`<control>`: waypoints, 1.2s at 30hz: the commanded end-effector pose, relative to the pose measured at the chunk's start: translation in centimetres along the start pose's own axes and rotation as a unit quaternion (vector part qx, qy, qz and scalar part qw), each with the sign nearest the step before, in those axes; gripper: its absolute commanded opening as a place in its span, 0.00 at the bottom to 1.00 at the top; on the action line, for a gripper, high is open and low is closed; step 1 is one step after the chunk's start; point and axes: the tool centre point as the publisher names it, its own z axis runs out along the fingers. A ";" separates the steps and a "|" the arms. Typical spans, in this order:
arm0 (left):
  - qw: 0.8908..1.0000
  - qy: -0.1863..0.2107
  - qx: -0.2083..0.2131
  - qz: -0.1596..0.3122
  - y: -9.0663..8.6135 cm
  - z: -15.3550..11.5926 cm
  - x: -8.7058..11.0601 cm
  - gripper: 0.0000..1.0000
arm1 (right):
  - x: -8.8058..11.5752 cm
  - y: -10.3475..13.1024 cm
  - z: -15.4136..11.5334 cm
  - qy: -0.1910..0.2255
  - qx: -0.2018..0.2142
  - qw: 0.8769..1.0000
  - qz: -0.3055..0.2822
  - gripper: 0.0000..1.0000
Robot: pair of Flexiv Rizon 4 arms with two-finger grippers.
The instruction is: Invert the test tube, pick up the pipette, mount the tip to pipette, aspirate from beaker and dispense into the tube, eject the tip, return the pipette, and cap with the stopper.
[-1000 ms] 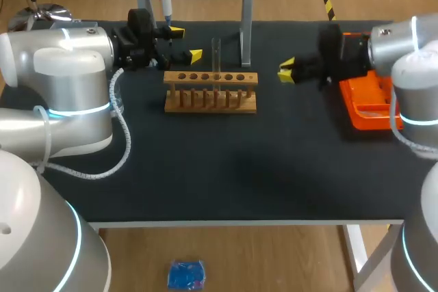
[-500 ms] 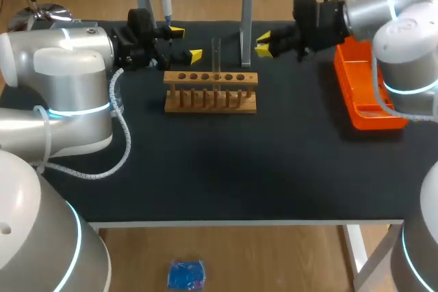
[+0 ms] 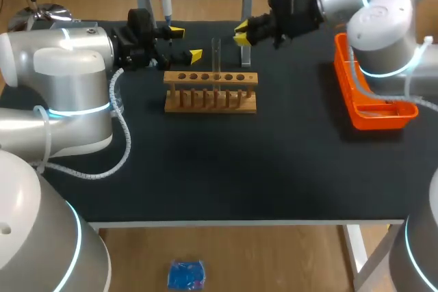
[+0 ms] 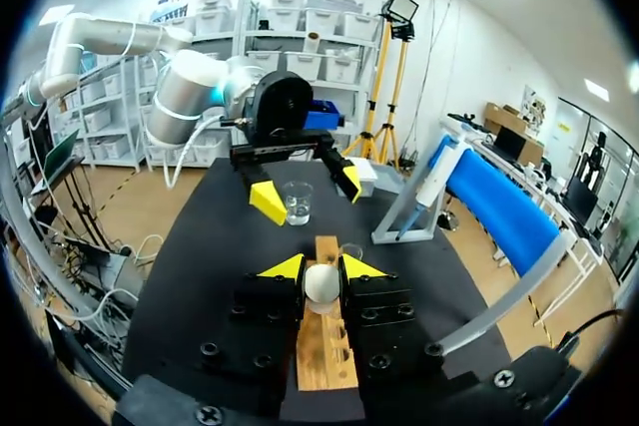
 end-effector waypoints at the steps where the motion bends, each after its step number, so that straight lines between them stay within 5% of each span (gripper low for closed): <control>1: 1.000 -0.004 0.004 0.001 0.2 0.2 0.1 1.00 | -1.2 0.8 1.6 0.009 0.006 1.000 -0.001 0.00; 18: 1.000 -0.004 0.004 0.001 0.2 0.2 0.1 1.00 | -2.8 1.8 5.2 0.018 0.016 1.000 -0.002 0.00; 36: 1.000 -0.004 0.004 0.001 0.2 0.2 0.1 1.00 | -3.0 0.9 5.7 0.018 0.021 1.000 0.009 0.00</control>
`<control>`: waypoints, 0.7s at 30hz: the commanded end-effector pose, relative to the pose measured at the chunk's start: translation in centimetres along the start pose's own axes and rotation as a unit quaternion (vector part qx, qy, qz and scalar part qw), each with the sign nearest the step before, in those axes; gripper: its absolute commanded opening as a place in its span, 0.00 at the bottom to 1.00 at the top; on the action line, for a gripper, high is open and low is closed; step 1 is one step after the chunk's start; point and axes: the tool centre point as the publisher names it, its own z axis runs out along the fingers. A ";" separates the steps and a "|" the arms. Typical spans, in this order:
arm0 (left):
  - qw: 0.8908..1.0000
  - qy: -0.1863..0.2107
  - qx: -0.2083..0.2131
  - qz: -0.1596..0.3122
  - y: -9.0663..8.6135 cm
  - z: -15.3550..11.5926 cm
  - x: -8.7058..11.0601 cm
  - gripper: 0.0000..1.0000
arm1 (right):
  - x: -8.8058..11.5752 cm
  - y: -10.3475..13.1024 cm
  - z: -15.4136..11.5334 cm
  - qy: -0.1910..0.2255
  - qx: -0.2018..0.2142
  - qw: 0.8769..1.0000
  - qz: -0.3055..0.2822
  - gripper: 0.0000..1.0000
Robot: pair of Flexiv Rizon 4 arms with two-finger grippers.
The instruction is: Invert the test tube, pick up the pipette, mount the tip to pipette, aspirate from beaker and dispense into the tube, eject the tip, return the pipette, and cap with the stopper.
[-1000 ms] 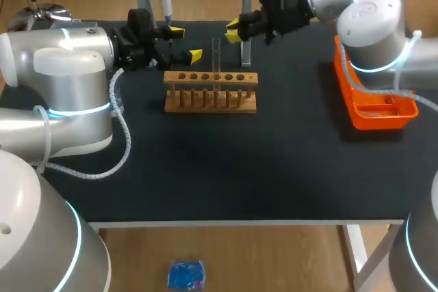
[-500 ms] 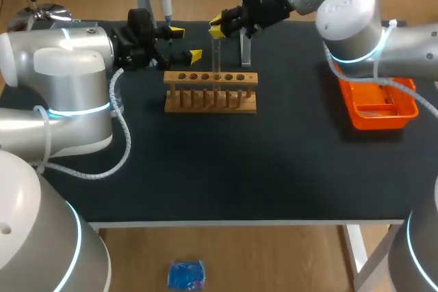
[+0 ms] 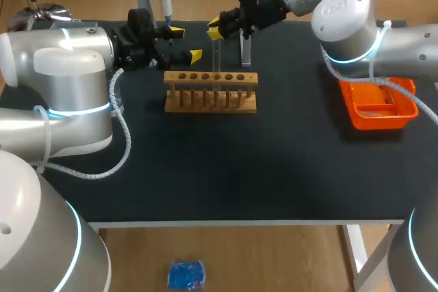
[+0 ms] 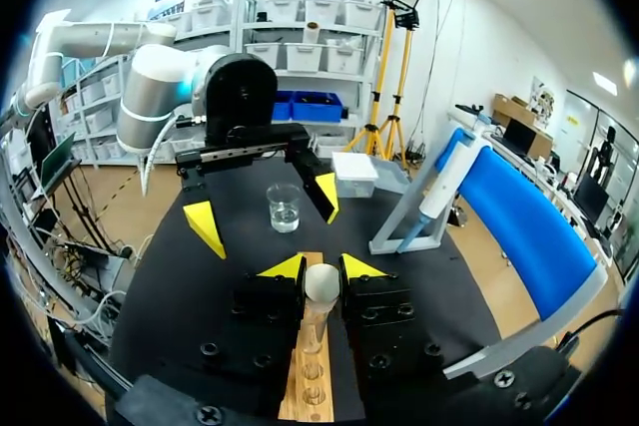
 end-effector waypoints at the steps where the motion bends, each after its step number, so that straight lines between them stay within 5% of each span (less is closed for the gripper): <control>1: 1.000 -0.004 0.004 0.001 0.2 0.2 0.1 1.00 | 0.0 -0.1 -0.2 0.001 0.003 1.000 0.001 0.00; 21: 1.000 -0.004 0.004 0.001 0.2 0.2 0.1 1.00 | 0.3 0.4 -0.8 -0.003 -0.001 1.000 -0.006 0.00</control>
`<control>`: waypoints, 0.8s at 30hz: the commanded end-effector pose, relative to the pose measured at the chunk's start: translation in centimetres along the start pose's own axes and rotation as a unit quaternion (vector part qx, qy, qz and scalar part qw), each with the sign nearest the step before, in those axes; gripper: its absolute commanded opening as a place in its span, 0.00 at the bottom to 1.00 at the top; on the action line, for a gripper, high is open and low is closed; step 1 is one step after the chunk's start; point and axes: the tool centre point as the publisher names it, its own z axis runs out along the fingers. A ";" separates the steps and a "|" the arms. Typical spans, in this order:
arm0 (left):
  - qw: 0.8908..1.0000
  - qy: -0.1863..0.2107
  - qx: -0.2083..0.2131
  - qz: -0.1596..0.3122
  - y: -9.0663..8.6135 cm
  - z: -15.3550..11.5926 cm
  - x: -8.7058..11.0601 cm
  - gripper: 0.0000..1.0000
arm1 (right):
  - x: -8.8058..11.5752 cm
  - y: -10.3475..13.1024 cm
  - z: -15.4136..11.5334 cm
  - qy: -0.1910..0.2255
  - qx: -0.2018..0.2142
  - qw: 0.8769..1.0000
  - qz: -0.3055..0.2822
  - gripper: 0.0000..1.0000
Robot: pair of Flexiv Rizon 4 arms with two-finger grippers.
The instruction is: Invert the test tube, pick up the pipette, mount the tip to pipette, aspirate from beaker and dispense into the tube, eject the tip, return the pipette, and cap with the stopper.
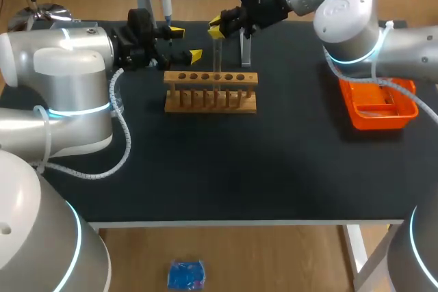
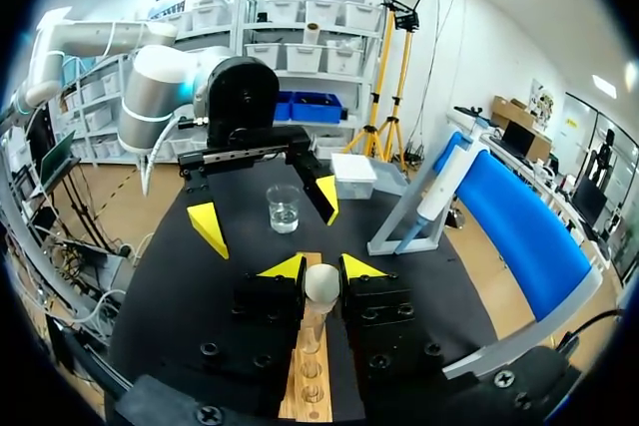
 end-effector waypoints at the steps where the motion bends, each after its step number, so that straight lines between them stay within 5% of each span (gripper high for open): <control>1: 1.000 -0.004 0.004 0.001 0.2 0.2 0.1 1.00 | 0.2 0.1 -0.3 0.000 0.002 1.000 0.000 0.00; 24: 1.000 -0.004 0.004 0.001 0.2 0.2 0.1 1.00 | 0.7 -0.3 -0.3 0.001 0.011 1.000 0.001 0.00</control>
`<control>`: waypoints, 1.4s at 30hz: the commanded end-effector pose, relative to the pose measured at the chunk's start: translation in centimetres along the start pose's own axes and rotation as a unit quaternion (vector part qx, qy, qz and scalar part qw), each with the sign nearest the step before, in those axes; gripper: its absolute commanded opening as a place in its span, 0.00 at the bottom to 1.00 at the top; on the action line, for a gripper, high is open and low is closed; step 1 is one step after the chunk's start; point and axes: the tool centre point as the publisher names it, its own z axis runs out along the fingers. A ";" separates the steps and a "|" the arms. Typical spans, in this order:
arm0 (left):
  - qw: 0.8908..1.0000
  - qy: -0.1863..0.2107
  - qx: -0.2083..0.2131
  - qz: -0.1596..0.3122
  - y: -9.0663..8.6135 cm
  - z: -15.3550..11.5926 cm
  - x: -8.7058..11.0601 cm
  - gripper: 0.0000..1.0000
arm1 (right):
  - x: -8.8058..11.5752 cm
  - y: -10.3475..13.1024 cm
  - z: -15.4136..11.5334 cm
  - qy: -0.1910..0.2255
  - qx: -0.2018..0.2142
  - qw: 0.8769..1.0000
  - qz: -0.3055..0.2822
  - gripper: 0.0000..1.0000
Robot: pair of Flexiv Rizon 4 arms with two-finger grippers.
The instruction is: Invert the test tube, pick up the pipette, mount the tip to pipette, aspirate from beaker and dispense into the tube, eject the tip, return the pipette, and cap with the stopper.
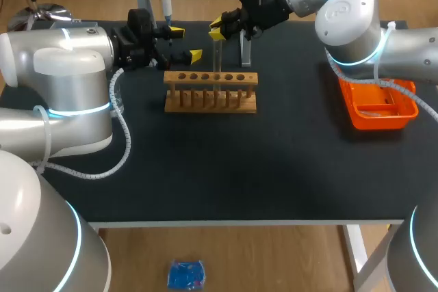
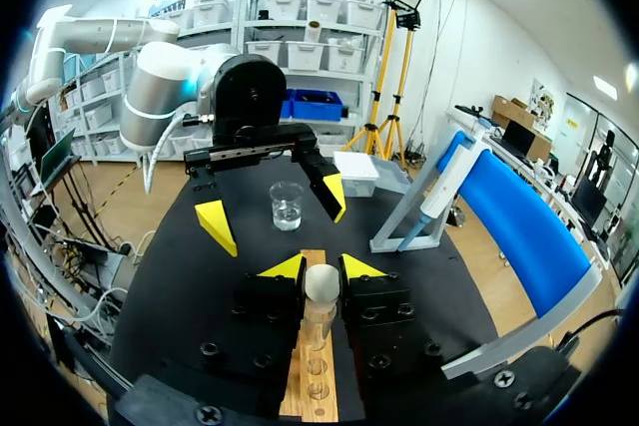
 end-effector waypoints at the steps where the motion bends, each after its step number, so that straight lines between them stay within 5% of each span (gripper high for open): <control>1: 1.000 -0.004 0.004 0.001 0.2 0.2 0.1 1.00 | 0.1 -0.1 -0.2 0.001 0.004 1.000 0.001 0.00; 28: 1.000 -0.004 0.004 0.001 0.2 0.2 0.1 1.00 | 0.4 -1.0 0.0 0.003 0.012 1.000 0.006 0.00; 42: 1.000 -0.004 0.004 0.001 0.2 0.2 0.1 1.00 | 0.2 -2.2 0.4 -0.001 -0.017 0.999 0.033 0.00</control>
